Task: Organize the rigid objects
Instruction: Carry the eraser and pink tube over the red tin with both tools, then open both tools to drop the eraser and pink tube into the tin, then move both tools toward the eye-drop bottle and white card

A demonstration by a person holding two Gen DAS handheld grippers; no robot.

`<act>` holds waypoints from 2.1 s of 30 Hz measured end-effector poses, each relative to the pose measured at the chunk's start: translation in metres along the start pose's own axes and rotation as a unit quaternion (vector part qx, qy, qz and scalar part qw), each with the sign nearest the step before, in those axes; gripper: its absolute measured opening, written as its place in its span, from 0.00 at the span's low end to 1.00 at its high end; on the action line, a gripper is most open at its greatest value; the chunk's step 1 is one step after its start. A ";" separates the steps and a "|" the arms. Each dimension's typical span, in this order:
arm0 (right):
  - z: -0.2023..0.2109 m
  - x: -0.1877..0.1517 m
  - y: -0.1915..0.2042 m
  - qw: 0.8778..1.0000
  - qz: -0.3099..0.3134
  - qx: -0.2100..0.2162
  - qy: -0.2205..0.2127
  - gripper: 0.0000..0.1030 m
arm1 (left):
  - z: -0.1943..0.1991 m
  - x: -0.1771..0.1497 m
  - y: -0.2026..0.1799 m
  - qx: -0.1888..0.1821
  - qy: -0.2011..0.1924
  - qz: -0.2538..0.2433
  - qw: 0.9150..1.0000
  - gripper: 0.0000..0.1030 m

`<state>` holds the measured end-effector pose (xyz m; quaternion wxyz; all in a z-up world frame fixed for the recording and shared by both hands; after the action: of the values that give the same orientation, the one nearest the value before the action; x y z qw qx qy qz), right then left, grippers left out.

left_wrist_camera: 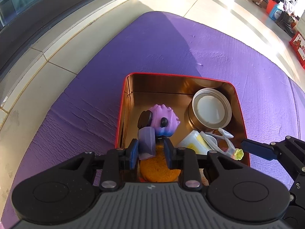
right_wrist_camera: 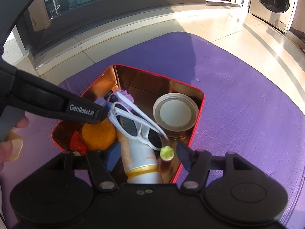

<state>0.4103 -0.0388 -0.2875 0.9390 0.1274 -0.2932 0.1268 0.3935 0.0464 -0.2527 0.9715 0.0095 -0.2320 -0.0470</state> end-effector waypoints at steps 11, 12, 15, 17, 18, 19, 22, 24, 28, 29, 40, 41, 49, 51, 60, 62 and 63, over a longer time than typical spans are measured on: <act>0.018 0.002 -0.002 1.000 -0.015 0.012 -0.005 0.71 | 0.023 -0.006 -0.009 -0.004 -0.014 -0.008 1.000 0.56; 0.021 0.002 -0.002 1.000 -0.018 0.014 -0.007 0.73 | 0.027 -0.006 -0.010 -0.003 -0.017 -0.009 1.000 0.57; 0.033 0.003 -0.003 0.999 -0.029 0.020 -0.011 0.76 | 0.041 -0.008 -0.013 -0.003 -0.025 -0.012 1.000 0.59; 0.042 0.002 -0.004 0.999 -0.036 0.025 -0.012 0.77 | 0.051 -0.011 -0.015 -0.004 -0.030 -0.012 0.999 0.59; 0.047 0.001 -0.004 0.999 -0.039 0.027 -0.013 0.78 | 0.055 -0.012 -0.016 -0.003 -0.033 -0.012 0.999 0.59; 0.051 0.000 -0.004 0.999 -0.040 0.029 -0.014 0.80 | 0.061 -0.014 -0.016 -0.003 -0.035 -0.011 0.999 0.59; 0.067 -0.003 -0.005 0.998 -0.045 0.033 -0.022 0.86 | 0.077 -0.018 -0.020 -0.005 -0.042 -0.014 0.999 0.59; 0.079 -0.007 -0.004 0.998 -0.049 0.035 -0.025 0.91 | 0.089 -0.022 -0.022 -0.005 -0.049 -0.019 0.999 0.59; 0.100 -0.013 -0.002 0.997 -0.060 0.042 -0.028 0.92 | 0.114 -0.030 -0.026 -0.012 -0.061 -0.021 0.998 0.59; 0.105 -0.014 -0.001 0.997 -0.058 0.041 -0.030 0.94 | 0.120 -0.032 -0.027 -0.012 -0.065 -0.021 0.998 0.60; 0.147 -0.031 0.010 0.995 -0.063 0.061 -0.039 1.00 | 0.167 -0.050 -0.028 -0.013 -0.088 -0.021 0.996 0.70; 0.149 -0.033 0.011 0.995 -0.063 0.062 -0.037 1.00 | 0.170 -0.052 -0.029 -0.014 -0.089 -0.020 0.996 0.72; 0.161 -0.048 0.020 0.996 -0.054 0.066 -0.035 1.00 | 0.189 -0.074 -0.030 -0.025 -0.094 -0.009 0.995 0.81; 0.165 -0.054 0.021 0.996 -0.050 0.067 -0.034 1.00 | 0.190 -0.080 -0.029 -0.028 -0.089 -0.009 0.996 0.81; 0.164 -0.082 0.031 0.998 -0.024 0.061 -0.013 1.00 | 0.181 -0.112 -0.025 -0.020 -0.052 -0.012 0.998 0.82; 0.161 -0.089 0.034 0.998 -0.015 0.060 -0.007 1.00 | 0.175 -0.118 -0.024 -0.023 -0.039 -0.009 0.999 0.82; 0.159 -0.093 0.036 0.998 -0.009 0.058 -0.004 1.00 | 0.172 -0.120 -0.023 -0.026 -0.033 -0.007 0.999 0.82</act>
<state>0.2425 -0.0700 -0.2087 0.9300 0.1844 -0.2883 0.1345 0.2068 0.0351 -0.1542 0.9629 -0.0162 -0.2627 -0.0599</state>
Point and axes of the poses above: each gripper's, at about its wrist camera, not at the fingertips, and z roughly against the way its jaws point, y to its left, x to its top, the point moved 3 cm from there along -z, roughly the way its jaws point, and after that the axes turned 12 degrees about -z, right-handed, at the moved point
